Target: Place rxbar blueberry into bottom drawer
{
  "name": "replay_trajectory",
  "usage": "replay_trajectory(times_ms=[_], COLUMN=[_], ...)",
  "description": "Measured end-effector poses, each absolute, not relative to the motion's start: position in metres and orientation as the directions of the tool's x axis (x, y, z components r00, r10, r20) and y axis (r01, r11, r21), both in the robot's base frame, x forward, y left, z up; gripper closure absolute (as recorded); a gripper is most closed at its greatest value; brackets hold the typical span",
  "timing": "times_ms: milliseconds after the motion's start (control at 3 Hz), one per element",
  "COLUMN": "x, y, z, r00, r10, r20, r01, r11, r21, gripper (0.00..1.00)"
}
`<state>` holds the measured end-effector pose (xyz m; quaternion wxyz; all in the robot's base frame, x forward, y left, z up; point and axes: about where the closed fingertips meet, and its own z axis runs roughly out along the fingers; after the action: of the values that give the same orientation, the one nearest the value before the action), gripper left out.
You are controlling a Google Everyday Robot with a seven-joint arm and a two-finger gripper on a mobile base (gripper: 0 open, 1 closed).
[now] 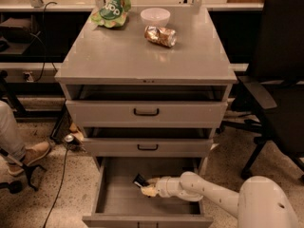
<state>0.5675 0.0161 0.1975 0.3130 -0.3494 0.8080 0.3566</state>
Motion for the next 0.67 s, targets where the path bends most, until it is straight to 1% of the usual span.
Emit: replay_trajectory(times_ms=[333, 667], x=[0.556, 0.549], y=[0.020, 0.031], z=[0.188, 0.183], r00=[-0.579, -0.583], r10=[-0.307, -0.283], r20=[-0.755, -0.762], r01=[-0.774, -0.776], r11=[0.497, 0.471], r21=[0.392, 0.419], gripper=[0.60, 0.30])
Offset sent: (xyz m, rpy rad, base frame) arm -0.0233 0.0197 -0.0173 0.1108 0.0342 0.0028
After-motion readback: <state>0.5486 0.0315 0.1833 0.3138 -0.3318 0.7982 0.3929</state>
